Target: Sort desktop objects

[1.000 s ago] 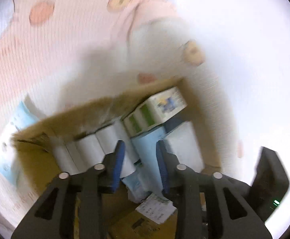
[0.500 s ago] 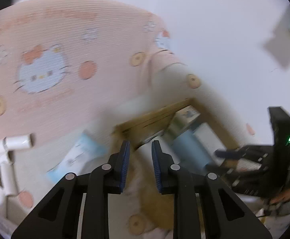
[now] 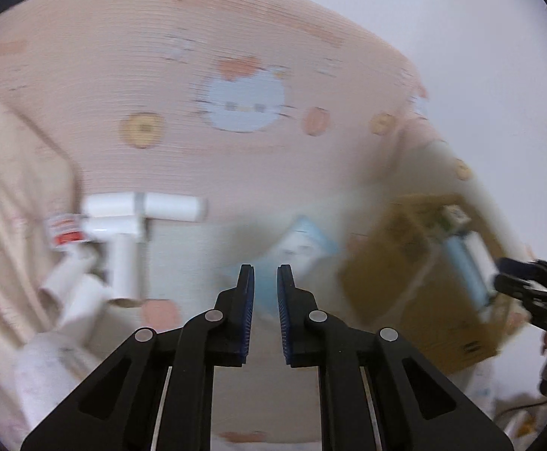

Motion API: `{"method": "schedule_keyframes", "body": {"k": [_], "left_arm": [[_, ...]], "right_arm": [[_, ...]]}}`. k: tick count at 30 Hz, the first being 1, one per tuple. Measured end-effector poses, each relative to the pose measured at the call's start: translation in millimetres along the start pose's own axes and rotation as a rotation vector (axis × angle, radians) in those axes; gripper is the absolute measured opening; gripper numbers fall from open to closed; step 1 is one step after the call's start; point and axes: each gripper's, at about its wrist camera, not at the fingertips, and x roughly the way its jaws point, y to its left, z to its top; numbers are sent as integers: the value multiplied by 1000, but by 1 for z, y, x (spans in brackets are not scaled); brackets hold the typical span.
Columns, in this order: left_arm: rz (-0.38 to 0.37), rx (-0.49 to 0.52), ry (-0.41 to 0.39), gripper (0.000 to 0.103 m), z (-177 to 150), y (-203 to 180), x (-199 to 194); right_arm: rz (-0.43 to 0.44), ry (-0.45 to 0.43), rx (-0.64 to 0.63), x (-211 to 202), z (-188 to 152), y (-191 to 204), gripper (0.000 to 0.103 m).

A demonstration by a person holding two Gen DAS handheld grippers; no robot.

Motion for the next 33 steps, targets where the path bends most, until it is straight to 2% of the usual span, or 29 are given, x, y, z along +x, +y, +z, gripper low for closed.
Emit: {"method": "schedule_keyframes", "body": {"k": [3,8,13,18,21,23,25,28,30,33], "left_arm": [[35,-75,1,14,-6,31,-2],[63,-217,-6,14,-10,82,-2],[80,-288,-25,14,-1,120,-5],[93,-350,0,14,1,151,6],[83,-383,33,14,-1,165,17],[55,-412,102,14,-3,174,32],[39,-419,220,14,-4,180,53],[20,-386,225,15,1,179,63],[-15,-390,240,23,5,181,72],[-2,-412,262,24,9,188,88]], "right_arm": [[70,-44,-62,-3,2,28,40],[87,-75,-158,4,11,75,40],[106,-101,-240,18,23,115,40],[194,-99,-248,48,34,149,40],[243,-75,-230,70,43,166,40],[270,-53,-230,85,49,179,40],[299,-27,-244,103,55,194,40],[324,15,-293,129,62,217,40],[333,50,-317,150,66,229,40],[369,84,-275,174,72,234,40]]}}
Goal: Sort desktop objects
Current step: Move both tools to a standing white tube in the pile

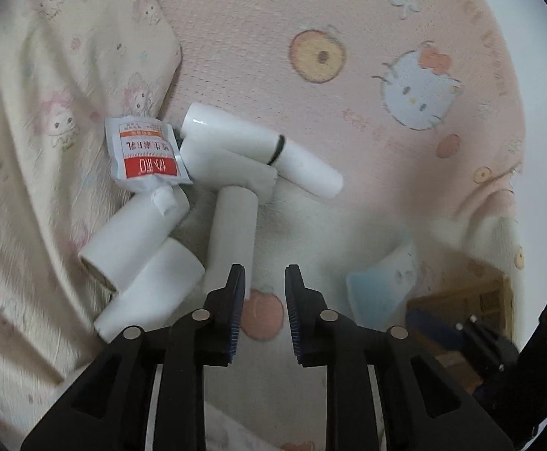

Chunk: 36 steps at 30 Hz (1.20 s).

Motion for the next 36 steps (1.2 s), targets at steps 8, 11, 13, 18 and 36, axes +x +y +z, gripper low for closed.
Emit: {"method": "schedule_keyframes", "body": {"k": [8,11,13,18,36], "left_arm": [[-26,-98,68,26,14,26,30],[-68,-135,47,36,19,37,32],[-85,-169,44,38,21,44,34],[-93,-211,56,38,26,51,43],[28,-92,135,38,13,17,77]], "right_arm": [[107,51,264,50,14,-32,40],[116,72,278,66,19,-32,40],[121,86,274,76,22,-29,40],[140,100,272,96,29,-19,40],[188,135,331,131,16,-16,40]]}}
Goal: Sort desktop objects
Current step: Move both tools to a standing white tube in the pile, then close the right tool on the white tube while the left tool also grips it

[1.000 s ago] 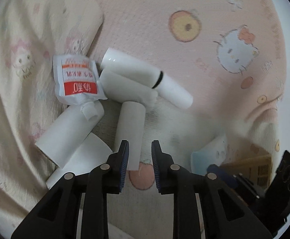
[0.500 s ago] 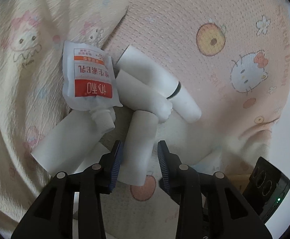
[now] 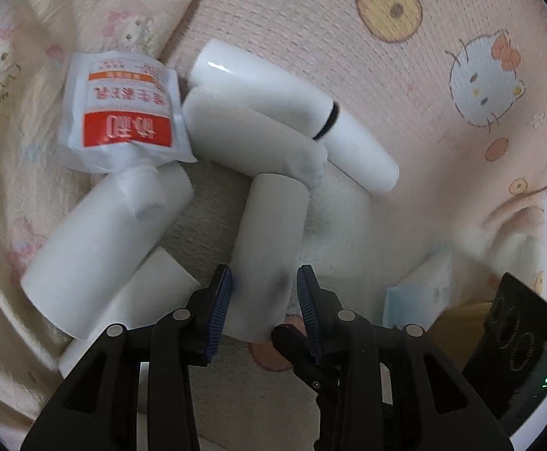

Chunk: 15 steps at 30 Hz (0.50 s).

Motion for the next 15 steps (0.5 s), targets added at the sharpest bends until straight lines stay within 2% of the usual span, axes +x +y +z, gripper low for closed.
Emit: {"method": "schedule_keyframes", "body": {"k": [4,7,15], "left_arm": [[-113,-12,74,37,-10,-4,18],[-127,7,75,36,-15,-9,21],[-186,18,99,33,-28,-23,29]], "right_arm": [[14,-8,3,-3,0,-5,40],[-30,2,-7,-2,-1,-10,45],[-35,-2,-11,-9,-20,-24,44]]}}
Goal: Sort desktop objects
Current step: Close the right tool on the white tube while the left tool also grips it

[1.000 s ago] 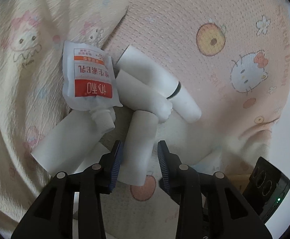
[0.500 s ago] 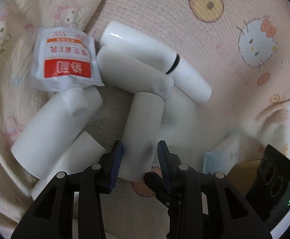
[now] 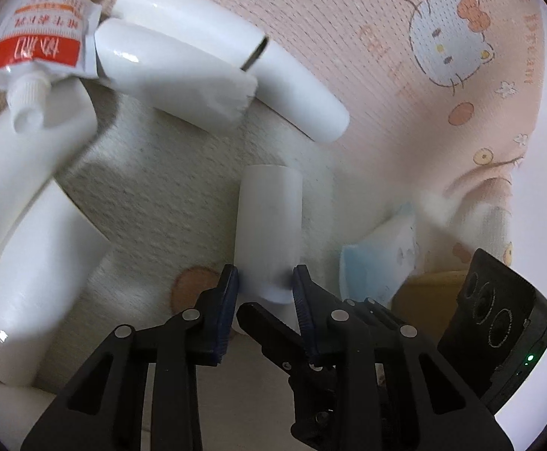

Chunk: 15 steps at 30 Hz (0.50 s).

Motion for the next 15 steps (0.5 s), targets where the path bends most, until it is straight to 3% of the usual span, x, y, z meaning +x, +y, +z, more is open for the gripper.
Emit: {"method": "schedule_keyframes", "body": {"k": [9,15], "left_arm": [[-35,-23,11,33,-40,-8,6],[39,112,13,33,-76,-35,14]], "right_arm": [[-10,1,61,-23,-37,-21,44],[-21,16,88,-39,-68,-29,44]]}}
